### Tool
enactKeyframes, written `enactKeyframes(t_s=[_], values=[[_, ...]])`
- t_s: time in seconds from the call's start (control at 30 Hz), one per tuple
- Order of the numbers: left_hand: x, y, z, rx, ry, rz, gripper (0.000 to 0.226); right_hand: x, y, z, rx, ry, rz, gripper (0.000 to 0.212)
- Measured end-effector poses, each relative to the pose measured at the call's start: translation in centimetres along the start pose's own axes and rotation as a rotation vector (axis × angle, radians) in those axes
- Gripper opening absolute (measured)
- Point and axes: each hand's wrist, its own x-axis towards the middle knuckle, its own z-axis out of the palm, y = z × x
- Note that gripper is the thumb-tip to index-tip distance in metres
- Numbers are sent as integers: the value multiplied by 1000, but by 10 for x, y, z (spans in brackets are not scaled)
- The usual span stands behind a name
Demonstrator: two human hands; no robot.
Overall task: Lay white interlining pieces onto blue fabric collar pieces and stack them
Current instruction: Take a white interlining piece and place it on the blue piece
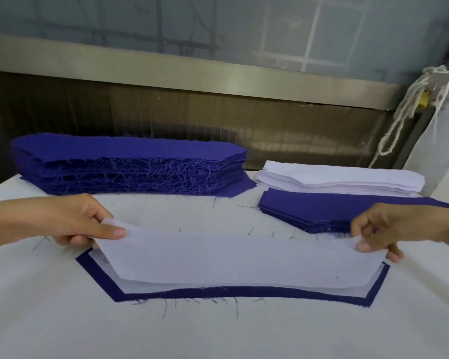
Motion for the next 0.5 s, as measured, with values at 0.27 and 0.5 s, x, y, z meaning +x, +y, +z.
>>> enactKeyframes(t_s=[0.27,0.5], values=[[4,-9,6,4,21,-2,91,0,-1,6,-28,2,9,34],[2,-3,11,-21,41,-4,65,-1,-3,8,-11,5,21,26]])
